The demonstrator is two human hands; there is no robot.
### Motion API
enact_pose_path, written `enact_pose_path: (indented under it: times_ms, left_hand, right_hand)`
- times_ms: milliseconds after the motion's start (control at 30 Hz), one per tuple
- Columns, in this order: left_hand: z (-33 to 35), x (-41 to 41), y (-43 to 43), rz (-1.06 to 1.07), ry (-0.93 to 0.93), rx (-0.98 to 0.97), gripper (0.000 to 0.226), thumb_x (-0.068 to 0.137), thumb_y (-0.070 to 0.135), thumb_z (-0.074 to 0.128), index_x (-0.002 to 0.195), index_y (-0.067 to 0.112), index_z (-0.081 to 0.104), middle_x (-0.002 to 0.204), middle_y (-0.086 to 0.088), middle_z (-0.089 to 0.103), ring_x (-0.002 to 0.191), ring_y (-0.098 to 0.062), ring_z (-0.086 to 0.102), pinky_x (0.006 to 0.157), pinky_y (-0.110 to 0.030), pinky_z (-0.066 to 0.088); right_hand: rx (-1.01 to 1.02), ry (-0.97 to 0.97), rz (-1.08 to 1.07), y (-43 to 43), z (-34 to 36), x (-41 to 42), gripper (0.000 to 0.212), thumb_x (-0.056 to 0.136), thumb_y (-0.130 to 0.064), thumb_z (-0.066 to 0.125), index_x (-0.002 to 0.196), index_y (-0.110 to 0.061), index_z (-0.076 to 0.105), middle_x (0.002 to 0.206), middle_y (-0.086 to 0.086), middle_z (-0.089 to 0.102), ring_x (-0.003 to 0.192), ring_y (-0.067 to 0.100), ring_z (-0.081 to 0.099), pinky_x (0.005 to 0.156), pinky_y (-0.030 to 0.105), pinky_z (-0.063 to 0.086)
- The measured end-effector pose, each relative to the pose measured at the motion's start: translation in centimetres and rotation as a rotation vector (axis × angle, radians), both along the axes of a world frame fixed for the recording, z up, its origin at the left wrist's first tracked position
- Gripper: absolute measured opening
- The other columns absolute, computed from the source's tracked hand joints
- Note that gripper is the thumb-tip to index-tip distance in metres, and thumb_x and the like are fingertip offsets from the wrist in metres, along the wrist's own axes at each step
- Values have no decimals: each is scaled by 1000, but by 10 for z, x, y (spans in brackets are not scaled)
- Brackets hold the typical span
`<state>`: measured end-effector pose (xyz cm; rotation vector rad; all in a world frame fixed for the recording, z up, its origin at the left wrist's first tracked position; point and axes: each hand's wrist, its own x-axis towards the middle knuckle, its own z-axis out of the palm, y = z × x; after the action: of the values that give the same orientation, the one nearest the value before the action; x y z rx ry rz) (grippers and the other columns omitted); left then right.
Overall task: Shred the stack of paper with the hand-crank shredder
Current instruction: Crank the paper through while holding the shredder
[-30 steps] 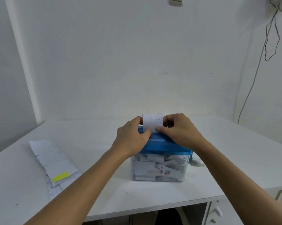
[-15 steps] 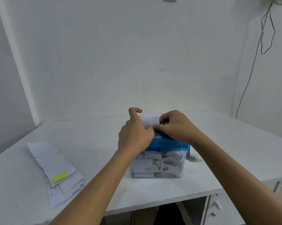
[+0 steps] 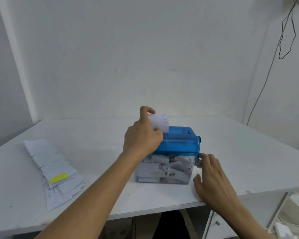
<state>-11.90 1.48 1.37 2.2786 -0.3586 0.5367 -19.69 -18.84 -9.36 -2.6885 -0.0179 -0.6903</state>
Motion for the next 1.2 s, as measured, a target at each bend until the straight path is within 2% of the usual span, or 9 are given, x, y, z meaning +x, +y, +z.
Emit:
enact_pose_path:
  times_ms: [67,133,267,400,567,733,967,1100,1200]
  left_hand:
    - [0,0,0,-4,-5,-2,47,95,16,57,129,32,29,99,8,44,69,-13,55,56,-30,44]
    - [-1,1,0,-11,-10,-4,46,95,15,57,127,33,30,104,6,48,70,-15,56,54,-29,39]
    - [-1,0,0,-20,-3,17,46,94,15,58,126,34,31,112,3,49,81,-25,58,55,-28,36]
    - [-1,0,0,-19,-2,30,46,93,16,57,128,32,32,106,3,50,74,-19,54,54,-27,34]
    - [-2,-1,0,-16,-12,53,46,93,19,58,128,32,32,102,4,51,74,-18,56,65,-33,46]
    - [1,-2,0,-9,-51,136,47,96,21,53,136,27,31,99,3,52,69,-16,52,70,-34,38]
    - [3,1,3,-61,-79,167,51,97,22,53,142,29,30,91,3,58,65,-13,55,58,-29,41]
    - [4,1,0,-65,-87,145,53,97,21,55,143,30,30,80,7,54,63,-10,52,51,-25,35]
    - [2,1,-2,-47,-112,126,56,97,22,54,146,28,28,73,7,51,61,-10,51,51,-26,34]
  right_hand:
    - [-98,-94,-22,4,-3,3,53,77,-16,76,117,-20,41,104,-6,47,86,13,46,72,27,55]
    - [-102,-92,-69,10,-2,1,49,75,-15,79,107,-19,42,97,-4,48,78,12,44,61,21,46]
    - [-196,-2,-147,12,18,-3,20,99,-33,55,110,-23,41,101,-8,52,85,11,50,70,20,47]
    - [-359,135,-167,11,43,-5,23,105,-47,40,101,-24,40,82,-9,52,71,11,54,73,21,52]
    - [-485,209,-174,12,61,-11,29,104,-41,35,86,-22,49,67,-8,44,64,11,52,65,23,46]
    - [-408,357,-60,6,108,-15,31,95,-34,52,72,-16,43,69,-3,48,61,13,47,60,28,41]
    - [62,761,174,-16,175,7,40,91,-27,69,58,-14,48,53,-2,39,45,10,28,43,20,25]
    - [5,706,200,-29,192,19,40,81,-47,78,70,-10,65,61,-1,54,54,12,45,49,22,41]
    - [81,564,304,-34,188,27,39,74,-33,86,103,-18,65,100,-4,67,81,16,68,64,26,58]
